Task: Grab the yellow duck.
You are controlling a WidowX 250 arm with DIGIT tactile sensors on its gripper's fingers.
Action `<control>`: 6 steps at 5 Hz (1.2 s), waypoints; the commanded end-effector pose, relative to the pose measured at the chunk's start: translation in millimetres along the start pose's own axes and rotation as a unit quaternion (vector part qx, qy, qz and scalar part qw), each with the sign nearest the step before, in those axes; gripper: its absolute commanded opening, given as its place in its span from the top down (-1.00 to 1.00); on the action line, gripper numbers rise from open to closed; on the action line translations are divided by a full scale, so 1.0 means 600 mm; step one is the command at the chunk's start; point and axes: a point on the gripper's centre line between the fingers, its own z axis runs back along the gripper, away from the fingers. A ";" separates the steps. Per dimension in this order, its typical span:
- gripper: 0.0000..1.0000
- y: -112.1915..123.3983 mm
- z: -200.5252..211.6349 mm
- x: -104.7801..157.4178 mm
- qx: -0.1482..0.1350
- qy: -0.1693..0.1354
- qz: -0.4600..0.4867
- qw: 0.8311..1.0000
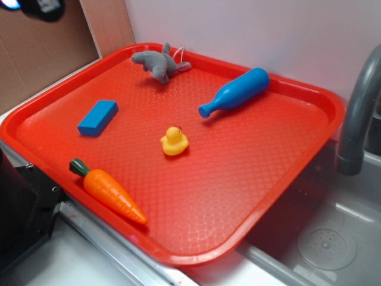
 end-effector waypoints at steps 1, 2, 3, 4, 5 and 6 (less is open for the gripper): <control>-1.00 -0.044 -0.086 0.051 0.013 -0.016 0.059 0.998; -1.00 -0.073 -0.125 0.060 0.010 -0.020 0.075 0.997; -1.00 -0.094 -0.157 0.061 0.026 -0.030 0.084 0.996; -1.00 -0.093 -0.190 0.066 0.030 -0.018 0.090 0.995; -1.00 -0.080 -0.215 0.074 0.036 -0.009 0.102 0.994; -1.00 -0.070 -0.232 0.081 0.038 -0.004 0.114 0.993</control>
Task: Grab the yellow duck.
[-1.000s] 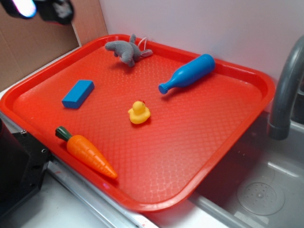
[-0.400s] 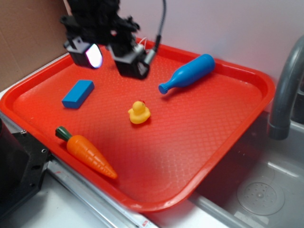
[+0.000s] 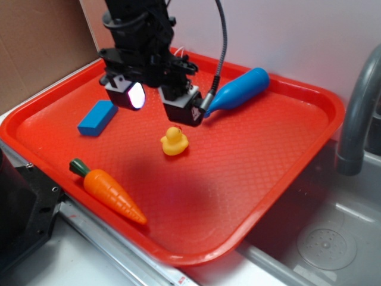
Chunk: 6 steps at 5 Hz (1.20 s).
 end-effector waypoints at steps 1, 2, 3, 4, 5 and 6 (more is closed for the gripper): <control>-1.00 -0.005 -0.040 0.025 -0.012 0.012 -0.009 1.000; -1.00 -0.019 -0.067 0.019 -0.028 0.031 -0.043 0.998; -1.00 -0.025 -0.089 0.016 -0.037 0.043 -0.054 0.997; 1.00 -0.022 -0.094 0.016 -0.030 0.045 -0.046 0.997; 1.00 -0.017 -0.091 0.017 -0.030 0.045 -0.036 0.998; 1.00 -0.016 -0.073 0.022 -0.008 0.046 -0.080 0.996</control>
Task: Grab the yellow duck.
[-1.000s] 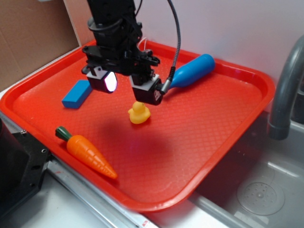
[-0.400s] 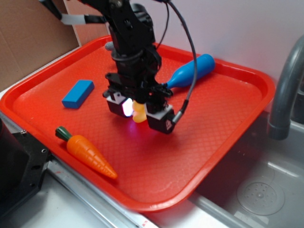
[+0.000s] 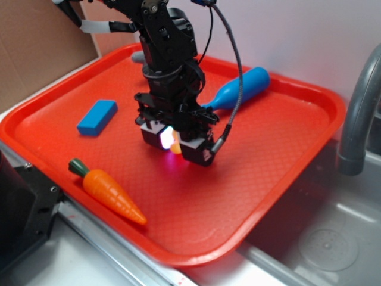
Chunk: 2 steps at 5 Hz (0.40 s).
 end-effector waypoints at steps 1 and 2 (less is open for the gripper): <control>1.00 0.014 0.106 0.023 0.027 -0.002 -0.112 0.993; 1.00 0.027 0.171 0.012 0.047 -0.012 -0.138 0.989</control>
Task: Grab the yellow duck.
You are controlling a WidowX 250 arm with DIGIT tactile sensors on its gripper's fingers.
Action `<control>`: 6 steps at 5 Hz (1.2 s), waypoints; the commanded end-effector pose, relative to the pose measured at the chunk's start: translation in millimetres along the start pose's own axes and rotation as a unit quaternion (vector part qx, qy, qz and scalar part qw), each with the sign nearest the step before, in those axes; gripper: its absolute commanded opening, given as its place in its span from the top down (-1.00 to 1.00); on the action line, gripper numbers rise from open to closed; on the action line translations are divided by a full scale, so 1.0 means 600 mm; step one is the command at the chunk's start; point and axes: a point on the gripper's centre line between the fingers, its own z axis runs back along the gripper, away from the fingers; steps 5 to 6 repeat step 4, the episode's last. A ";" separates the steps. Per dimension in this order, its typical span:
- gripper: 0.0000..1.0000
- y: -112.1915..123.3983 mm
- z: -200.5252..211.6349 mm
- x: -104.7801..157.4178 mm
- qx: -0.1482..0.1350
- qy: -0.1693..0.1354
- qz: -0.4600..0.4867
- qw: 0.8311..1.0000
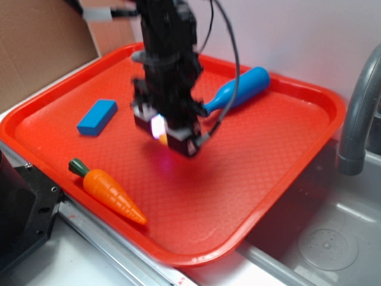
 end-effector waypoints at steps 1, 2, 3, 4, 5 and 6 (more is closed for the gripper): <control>1.00 0.033 0.134 -0.027 0.003 -0.056 -0.013 0.998; 1.00 0.062 0.170 -0.056 -0.017 -0.067 0.005 0.998; 1.00 0.076 0.187 -0.078 -0.021 -0.086 0.029 0.996; 1.00 0.078 0.179 -0.076 -0.041 -0.068 0.035 0.996; 1.00 0.078 0.179 -0.076 -0.041 -0.068 0.035 0.996; 1.00 0.078 0.179 -0.076 -0.041 -0.068 0.035 0.996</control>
